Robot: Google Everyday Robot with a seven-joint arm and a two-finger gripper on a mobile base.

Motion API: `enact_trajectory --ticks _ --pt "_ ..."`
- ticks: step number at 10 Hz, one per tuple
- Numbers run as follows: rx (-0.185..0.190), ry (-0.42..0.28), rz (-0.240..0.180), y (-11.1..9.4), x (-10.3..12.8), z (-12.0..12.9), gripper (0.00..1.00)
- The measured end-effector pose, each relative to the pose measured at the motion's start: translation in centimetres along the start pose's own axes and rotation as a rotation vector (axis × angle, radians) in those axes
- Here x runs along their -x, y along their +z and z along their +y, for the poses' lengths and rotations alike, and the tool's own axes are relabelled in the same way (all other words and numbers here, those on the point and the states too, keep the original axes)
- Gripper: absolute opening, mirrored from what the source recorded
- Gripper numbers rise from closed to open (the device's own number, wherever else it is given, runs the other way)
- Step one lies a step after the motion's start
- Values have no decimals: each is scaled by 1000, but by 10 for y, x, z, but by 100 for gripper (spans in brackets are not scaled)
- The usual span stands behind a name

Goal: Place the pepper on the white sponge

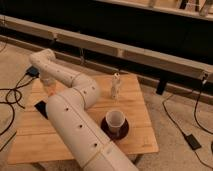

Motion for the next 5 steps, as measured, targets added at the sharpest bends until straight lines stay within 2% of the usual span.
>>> enact_trajectory --ticks 4,5 --pt "-2 -3 -8 1 7 0 61" --pt "-1 -2 -11 0 8 0 69"
